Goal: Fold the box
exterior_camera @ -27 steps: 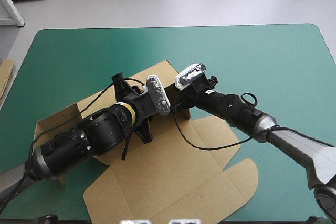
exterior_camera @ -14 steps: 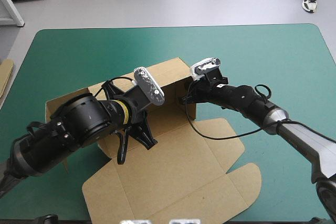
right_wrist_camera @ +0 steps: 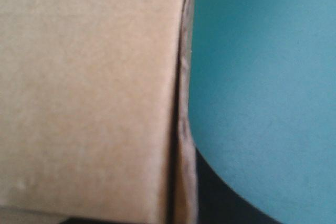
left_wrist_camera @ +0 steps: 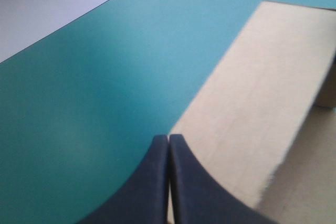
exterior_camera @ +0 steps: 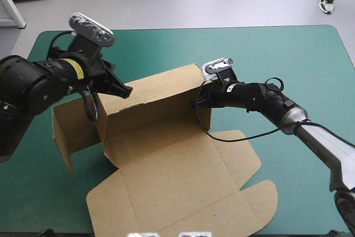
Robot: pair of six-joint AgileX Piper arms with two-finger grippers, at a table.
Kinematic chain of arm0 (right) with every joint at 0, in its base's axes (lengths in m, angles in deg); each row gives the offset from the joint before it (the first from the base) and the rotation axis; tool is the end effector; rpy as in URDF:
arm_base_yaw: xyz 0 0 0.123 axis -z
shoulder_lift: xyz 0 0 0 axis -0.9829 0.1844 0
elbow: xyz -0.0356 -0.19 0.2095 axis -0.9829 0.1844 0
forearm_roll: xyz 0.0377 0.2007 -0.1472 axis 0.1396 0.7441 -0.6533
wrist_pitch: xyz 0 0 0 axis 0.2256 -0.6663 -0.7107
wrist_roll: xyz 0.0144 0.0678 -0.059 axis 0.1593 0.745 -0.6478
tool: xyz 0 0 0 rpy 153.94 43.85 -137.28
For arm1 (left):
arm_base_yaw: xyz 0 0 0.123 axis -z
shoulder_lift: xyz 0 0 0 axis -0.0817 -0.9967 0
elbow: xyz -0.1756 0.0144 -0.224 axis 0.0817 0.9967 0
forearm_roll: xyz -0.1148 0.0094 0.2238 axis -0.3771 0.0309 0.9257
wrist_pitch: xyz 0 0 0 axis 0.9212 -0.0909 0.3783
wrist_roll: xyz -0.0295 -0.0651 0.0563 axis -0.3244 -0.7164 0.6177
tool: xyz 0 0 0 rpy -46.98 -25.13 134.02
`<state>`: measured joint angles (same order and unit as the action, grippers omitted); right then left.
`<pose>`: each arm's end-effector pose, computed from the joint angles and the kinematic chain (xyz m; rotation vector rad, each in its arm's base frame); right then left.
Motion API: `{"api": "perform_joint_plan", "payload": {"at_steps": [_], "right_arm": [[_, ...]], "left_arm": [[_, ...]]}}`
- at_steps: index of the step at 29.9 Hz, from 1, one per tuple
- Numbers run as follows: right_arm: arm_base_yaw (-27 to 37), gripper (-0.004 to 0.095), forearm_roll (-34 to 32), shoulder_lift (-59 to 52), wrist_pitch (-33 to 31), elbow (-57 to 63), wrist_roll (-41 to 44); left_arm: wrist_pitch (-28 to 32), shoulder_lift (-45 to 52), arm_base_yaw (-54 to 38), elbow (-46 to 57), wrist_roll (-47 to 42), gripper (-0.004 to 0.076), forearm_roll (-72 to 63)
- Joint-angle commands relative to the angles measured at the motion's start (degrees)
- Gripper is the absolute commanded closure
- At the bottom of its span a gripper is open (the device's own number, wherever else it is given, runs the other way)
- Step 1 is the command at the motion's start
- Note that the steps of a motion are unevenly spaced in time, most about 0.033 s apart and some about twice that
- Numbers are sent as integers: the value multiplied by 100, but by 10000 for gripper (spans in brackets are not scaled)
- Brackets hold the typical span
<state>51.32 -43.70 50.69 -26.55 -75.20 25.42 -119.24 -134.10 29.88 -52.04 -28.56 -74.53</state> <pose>0.3057 0.1823 0.2993 -0.5597 2.2267 0.5184 0.2053 -0.1151 0.4927 0.6397 2.1641 -0.0022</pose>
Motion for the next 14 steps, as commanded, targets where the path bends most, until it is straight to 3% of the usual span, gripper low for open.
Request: {"api": "perform_joint_plan", "payload": {"at_steps": [1, 8, 14], "right_arm": [[48, 905, -339, -210, -268, -347, 475], [404, 905, -486, -258, -995, -607, 723], [1002, 905, -486, -419, -1826, -900, 728]], "left_arm": [[-80, 98, -1061, -175, 391, 732, -552], [199, -398, -3477, -175, 1354, 732, -2911], [249, -1070, -4279, -175, 1700, 732, -3483]]}}
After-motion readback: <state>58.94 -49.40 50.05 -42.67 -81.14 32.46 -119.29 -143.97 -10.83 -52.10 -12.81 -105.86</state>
